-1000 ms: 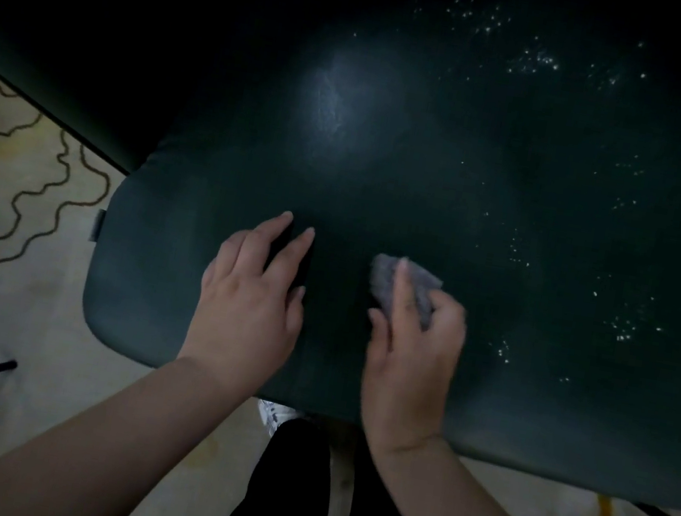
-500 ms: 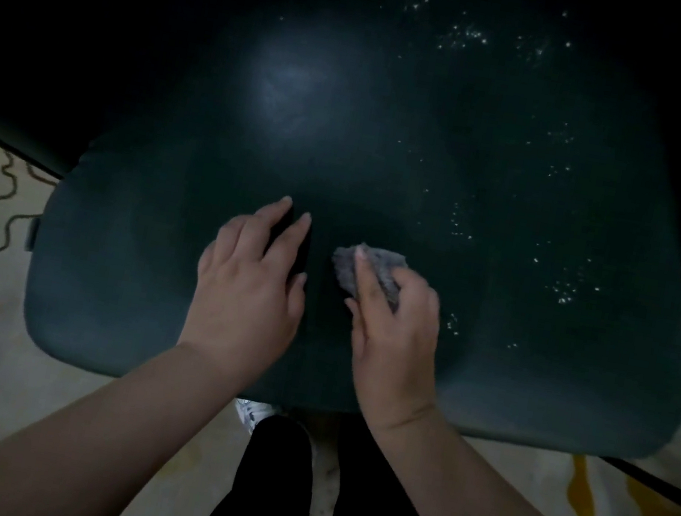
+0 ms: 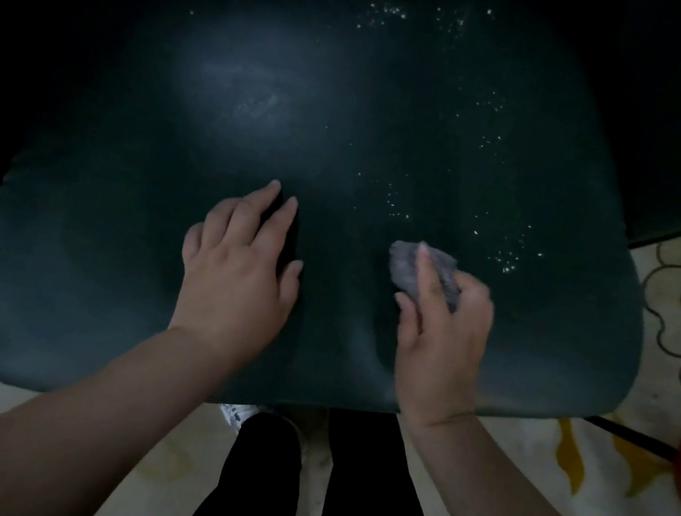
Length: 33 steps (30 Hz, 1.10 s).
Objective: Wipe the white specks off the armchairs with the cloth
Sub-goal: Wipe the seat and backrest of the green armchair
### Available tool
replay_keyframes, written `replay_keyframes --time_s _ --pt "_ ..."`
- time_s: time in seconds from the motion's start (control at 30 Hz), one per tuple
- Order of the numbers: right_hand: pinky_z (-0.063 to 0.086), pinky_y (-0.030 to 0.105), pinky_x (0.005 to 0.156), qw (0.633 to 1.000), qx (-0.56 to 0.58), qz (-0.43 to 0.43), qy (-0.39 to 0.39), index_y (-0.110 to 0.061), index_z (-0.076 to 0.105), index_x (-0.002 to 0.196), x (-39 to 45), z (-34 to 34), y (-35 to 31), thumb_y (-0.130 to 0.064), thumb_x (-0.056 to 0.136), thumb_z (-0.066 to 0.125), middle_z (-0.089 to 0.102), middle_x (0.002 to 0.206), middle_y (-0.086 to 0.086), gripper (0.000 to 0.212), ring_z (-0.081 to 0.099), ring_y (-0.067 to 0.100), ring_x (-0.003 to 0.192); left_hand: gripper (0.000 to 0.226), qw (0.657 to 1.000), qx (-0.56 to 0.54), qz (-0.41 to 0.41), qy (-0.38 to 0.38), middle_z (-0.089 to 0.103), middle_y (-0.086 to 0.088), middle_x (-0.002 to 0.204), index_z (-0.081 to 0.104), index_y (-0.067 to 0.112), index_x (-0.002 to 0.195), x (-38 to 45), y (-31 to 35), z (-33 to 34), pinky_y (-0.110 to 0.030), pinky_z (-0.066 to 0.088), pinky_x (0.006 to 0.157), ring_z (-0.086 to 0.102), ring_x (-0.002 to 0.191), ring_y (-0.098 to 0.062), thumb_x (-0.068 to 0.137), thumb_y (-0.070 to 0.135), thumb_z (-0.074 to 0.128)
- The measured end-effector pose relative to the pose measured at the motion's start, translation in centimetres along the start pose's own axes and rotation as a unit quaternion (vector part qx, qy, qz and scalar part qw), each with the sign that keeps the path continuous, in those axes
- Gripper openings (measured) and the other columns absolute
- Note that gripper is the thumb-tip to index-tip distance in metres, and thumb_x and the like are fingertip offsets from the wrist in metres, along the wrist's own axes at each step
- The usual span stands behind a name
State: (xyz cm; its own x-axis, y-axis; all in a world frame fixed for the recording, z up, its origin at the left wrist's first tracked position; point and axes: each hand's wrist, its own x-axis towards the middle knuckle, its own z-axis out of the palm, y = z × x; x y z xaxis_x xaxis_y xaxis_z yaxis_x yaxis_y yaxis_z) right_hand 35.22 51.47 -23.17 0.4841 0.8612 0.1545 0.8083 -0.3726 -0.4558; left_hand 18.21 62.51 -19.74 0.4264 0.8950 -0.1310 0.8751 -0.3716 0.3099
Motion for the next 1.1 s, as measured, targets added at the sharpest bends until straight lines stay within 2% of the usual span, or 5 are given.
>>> replay_keyframes --time_s 0.23,0.53,0.7,0.87,1.1 --pt "0.032 0.022 0.104 0.988 0.045 0.143 0.025 -0.011 0.05 0.139 0.3 0.1 -1.4 -0.012 0.09 0.061 0.045 0.121 0.021 0.05 0.038 0.026 0.109 0.067 1.0 0.014 -0.012 -0.015 0.026 -0.003 0.156 0.04 0.017 0.144 1.2 1.3 0.1 -0.052 0.026 0.105 0.024 0.133 -0.029 0.085 0.04 0.063" --pt "0.034 0.027 0.096 0.986 -0.014 0.141 0.085 -0.007 0.047 0.14 1.2 -1.6 2.5 -0.01 0.088 0.062 0.046 0.115 0.026 0.054 0.049 0.038 0.105 0.066 1.0 0.015 -0.01 -0.022 0.025 -0.004 0.157 0.039 0.016 0.145 1.7 1.3 0.1 -0.053 0.024 0.105 0.023 0.134 -0.03 0.087 0.038 0.062" --pt "0.041 0.031 0.092 0.999 0.023 0.028 0.027 -0.013 0.05 0.139 0.6 -0.4 1.3 -0.013 0.088 0.06 0.036 0.117 0.01 0.052 0.043 0.027 0.102 0.066 1.0 0.012 -0.019 -0.022 0.025 -0.006 0.156 0.039 0.015 0.145 2.0 1.9 0.3 -0.055 0.023 0.105 0.023 0.134 -0.031 0.086 0.036 0.063" --pt "0.044 0.04 0.091 0.987 -0.023 0.127 0.096 -0.007 0.05 0.138 3.7 -2.1 4.5 -0.024 0.091 0.048 0.048 0.111 0.026 0.051 0.05 0.036 0.099 0.065 0.999 0.013 -0.016 -0.026 0.024 -0.007 0.156 0.039 0.015 0.145 2.7 2.2 0.3 -0.056 0.023 0.106 0.023 0.135 -0.034 0.087 0.035 0.062" --pt "0.036 0.027 0.091 0.997 0.009 0.065 0.048 -0.014 0.051 0.138 4.1 -2.2 5.0 -0.025 0.092 0.05 0.048 0.111 0.023 0.048 0.044 0.028 0.101 0.066 0.999 0.018 -0.014 -0.03 0.023 -0.006 0.157 0.038 0.016 0.146 3.4 2.8 0.2 -0.056 0.022 0.107 0.022 0.135 -0.033 0.087 0.036 0.062"
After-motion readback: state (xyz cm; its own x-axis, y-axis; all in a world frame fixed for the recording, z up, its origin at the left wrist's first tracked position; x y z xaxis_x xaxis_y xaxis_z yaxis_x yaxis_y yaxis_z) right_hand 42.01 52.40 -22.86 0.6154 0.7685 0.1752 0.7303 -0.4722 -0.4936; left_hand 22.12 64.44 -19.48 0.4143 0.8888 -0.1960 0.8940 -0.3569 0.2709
